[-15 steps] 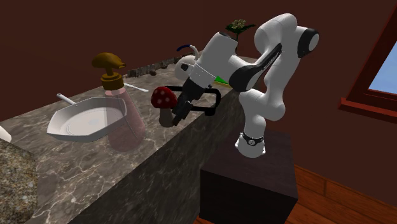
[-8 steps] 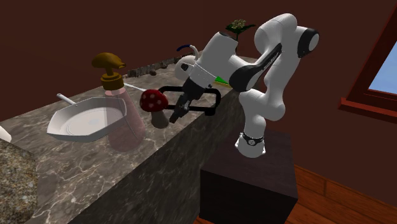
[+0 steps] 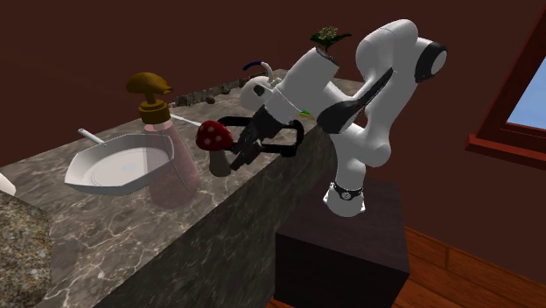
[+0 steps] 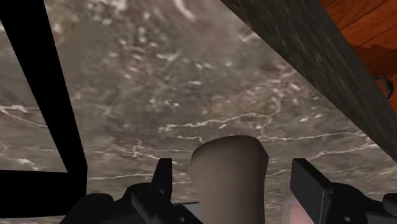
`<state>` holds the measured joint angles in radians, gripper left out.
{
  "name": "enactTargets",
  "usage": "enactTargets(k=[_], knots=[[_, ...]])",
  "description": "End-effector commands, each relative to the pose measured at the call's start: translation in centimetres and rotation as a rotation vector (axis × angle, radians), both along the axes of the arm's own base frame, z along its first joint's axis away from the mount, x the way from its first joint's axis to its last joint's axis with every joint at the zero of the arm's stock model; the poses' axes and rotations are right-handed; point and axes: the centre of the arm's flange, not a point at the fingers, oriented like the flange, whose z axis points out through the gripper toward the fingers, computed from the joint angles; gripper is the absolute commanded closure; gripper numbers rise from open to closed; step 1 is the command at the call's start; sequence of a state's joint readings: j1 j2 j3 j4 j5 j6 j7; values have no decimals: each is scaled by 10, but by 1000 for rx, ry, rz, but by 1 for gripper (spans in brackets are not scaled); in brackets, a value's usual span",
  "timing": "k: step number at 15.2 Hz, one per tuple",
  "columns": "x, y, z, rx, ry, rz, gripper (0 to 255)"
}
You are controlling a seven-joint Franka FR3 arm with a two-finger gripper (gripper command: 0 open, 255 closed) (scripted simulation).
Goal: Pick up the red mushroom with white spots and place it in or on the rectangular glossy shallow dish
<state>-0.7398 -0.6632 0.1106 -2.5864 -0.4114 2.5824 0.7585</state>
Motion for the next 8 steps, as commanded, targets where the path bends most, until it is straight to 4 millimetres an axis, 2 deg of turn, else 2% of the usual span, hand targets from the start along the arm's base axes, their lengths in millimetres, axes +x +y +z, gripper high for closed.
enactTargets(k=[1, 8], knots=[[12, 12, -7, -130, 35, 7, 0], [24, -15, -33, -130, 35, 7, 0]])
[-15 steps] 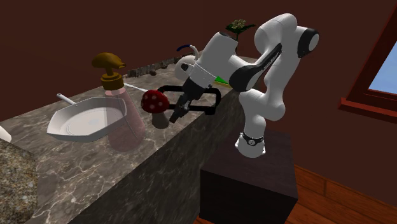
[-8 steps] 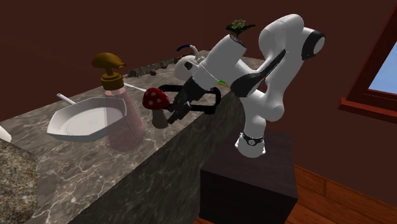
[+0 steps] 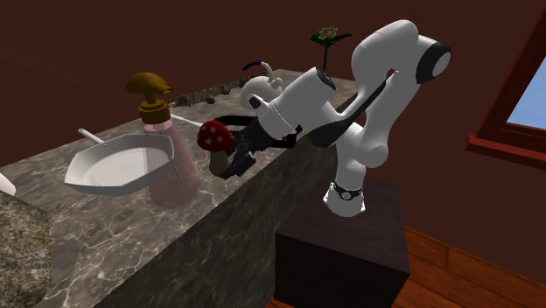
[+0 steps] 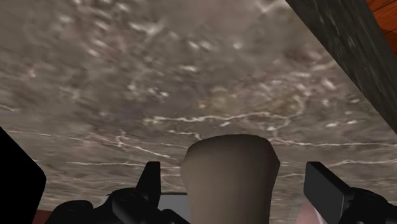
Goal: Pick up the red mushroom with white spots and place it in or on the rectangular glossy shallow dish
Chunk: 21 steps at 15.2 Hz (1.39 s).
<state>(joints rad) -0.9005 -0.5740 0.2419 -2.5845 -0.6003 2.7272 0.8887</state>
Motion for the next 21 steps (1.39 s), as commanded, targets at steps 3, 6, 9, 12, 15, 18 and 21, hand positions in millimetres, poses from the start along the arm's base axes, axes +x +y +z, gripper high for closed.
enactTargets(k=[3, 6, 9, 12, 15, 18, 21], knots=[[2, -5, -5, 0, 0, 1, 0], [2, -5, -5, 0, 0, 1, 0], [2, -5, -5, 0, 0, 1, 255], [2, -5, -5, 0, 0, 1, 255], [2, -5, -5, 0, 0, 1, 255], [2, -5, -5, 0, 0, 1, 255], [2, -5, 11, 0, 0, 1, 255]])
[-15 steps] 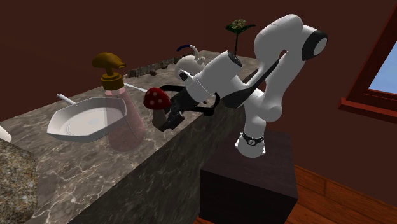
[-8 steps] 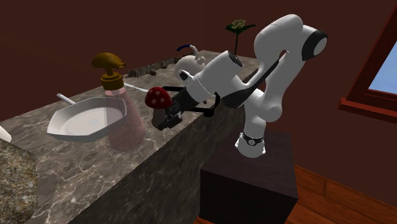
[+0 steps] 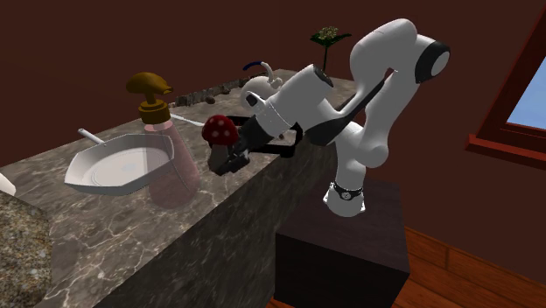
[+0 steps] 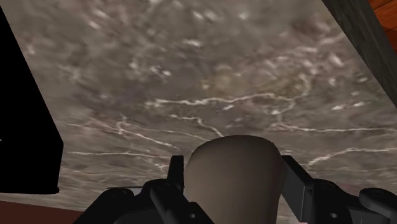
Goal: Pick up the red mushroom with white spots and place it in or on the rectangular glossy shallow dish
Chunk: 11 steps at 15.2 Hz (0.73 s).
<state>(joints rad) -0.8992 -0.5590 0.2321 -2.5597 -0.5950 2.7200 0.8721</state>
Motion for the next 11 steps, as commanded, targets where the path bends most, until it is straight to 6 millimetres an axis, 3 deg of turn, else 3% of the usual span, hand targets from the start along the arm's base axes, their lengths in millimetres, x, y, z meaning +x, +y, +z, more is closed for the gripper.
enactTargets(k=[1, 11], knots=[[0, 1, 9, 0, 0, 0, 255], [0, 1, 62, 0, 0, 0, 255]])
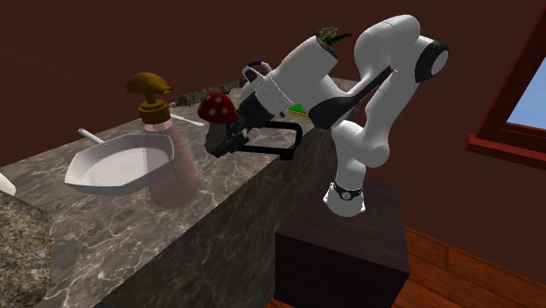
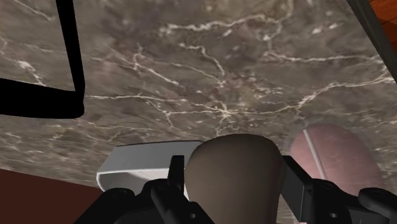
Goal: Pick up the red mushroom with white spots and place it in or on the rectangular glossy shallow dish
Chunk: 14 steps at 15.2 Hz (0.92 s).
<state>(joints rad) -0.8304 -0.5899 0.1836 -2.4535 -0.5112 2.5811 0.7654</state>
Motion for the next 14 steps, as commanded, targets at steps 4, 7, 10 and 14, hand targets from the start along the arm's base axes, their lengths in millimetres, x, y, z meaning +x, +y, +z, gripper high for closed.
enactTargets(k=[4, 7, 10, 14], knots=[[1, 0, 26, 0, 0, 0, 255], [-25, 2, 21, 0, 0, 0, 255], [-63, 6, 10, 0, 0, 0, 255], [-113, 10, -4, 0, 0, 0, 255]])
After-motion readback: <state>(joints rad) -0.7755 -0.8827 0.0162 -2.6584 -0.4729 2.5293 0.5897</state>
